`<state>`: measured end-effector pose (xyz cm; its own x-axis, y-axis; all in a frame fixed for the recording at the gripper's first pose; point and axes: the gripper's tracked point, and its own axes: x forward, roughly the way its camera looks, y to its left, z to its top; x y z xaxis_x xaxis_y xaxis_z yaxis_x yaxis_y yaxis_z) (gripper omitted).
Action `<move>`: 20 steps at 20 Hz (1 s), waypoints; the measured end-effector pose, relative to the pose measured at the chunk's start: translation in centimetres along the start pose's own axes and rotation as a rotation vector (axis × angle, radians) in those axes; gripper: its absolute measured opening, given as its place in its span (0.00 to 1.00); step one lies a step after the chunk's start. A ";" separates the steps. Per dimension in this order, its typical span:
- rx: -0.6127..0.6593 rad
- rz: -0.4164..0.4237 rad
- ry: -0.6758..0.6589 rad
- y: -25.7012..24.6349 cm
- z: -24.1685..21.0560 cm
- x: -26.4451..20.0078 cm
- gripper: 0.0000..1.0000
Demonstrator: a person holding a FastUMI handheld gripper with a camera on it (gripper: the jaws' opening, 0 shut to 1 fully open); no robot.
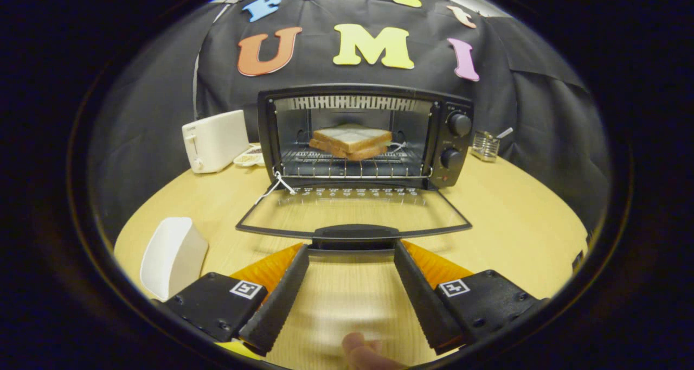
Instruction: Open the toaster oven, put the food inside, and close the toaster oven door.
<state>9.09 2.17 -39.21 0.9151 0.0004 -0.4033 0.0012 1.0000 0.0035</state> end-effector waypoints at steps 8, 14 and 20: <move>-0.044 -0.070 0.026 0.3 0.2 0.7 1.00; -0.094 -0.072 -0.013 0.5 1.6 0.1 1.00; -0.094 -0.054 -0.143 0.7 4.9 -1.8 1.00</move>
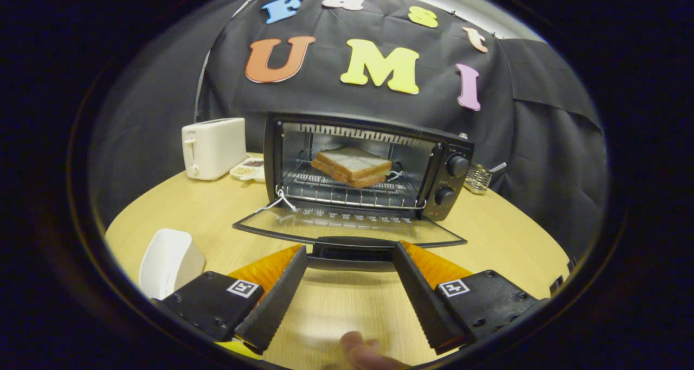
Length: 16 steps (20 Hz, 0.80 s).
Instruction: Open the toaster oven, put the food inside, and close the toaster oven door.
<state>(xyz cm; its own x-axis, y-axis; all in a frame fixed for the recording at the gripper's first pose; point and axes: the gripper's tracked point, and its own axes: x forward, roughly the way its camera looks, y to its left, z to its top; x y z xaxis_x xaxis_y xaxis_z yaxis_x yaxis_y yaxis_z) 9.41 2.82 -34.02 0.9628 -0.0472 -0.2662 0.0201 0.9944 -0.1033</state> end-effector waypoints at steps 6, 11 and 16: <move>0.085 0.020 -0.060 0.1 2.9 0.5 1.00; 0.127 0.041 -0.151 -0.3 5.9 1.4 1.00; 0.106 0.045 -0.233 -0.4 8.3 2.4 1.00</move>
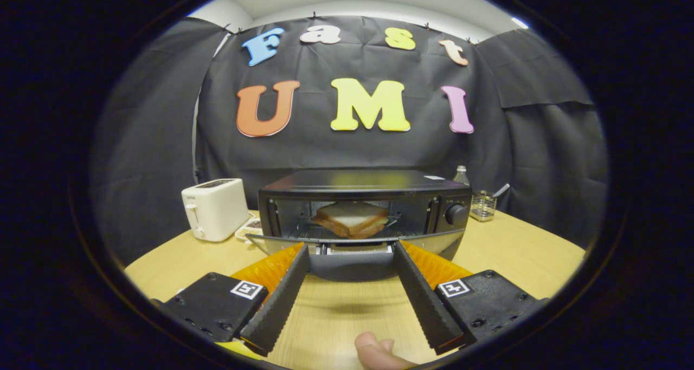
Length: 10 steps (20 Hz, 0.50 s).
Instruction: Open the toaster oven, put the food inside, and close the toaster oven door.
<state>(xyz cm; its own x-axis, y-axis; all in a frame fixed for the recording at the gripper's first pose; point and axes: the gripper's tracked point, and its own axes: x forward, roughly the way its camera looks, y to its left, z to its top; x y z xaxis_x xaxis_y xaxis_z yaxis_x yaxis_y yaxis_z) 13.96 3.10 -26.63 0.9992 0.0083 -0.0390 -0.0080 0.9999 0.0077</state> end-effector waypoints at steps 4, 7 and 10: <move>0.010 -0.007 -0.018 -0.1 1.6 1.6 1.00; -0.002 -0.004 -0.011 0.5 2.5 2.1 1.00; -0.023 0.005 -0.041 0.9 4.2 1.1 1.00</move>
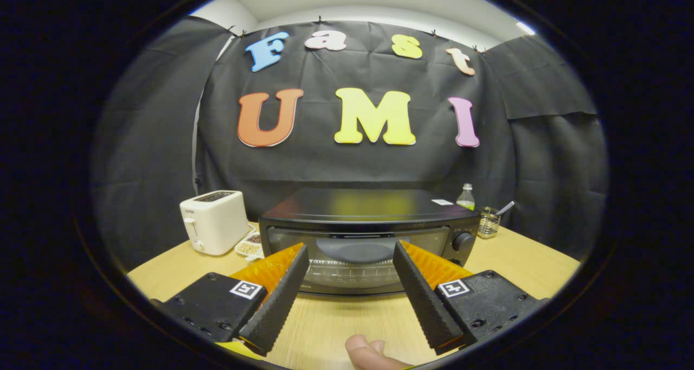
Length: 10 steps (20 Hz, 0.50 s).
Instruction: Open the toaster oven, put the food inside, and close the toaster oven door.
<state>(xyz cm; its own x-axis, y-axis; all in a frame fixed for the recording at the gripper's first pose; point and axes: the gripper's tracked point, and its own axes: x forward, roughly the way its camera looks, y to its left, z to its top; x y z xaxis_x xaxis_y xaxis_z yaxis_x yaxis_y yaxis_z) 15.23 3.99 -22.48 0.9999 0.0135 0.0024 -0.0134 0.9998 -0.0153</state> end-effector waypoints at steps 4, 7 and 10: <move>-0.020 -0.005 -0.007 -0.5 2.3 -2.3 1.00; -0.004 -0.009 0.015 -0.2 4.9 -4.7 1.00; 0.028 -0.021 0.029 -1.7 7.7 -7.3 1.00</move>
<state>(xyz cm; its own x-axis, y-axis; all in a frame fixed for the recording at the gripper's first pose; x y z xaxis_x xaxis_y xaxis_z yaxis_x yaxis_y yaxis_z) 7.91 2.30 -14.72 0.9996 -0.0079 -0.0269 0.0082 0.9999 0.0126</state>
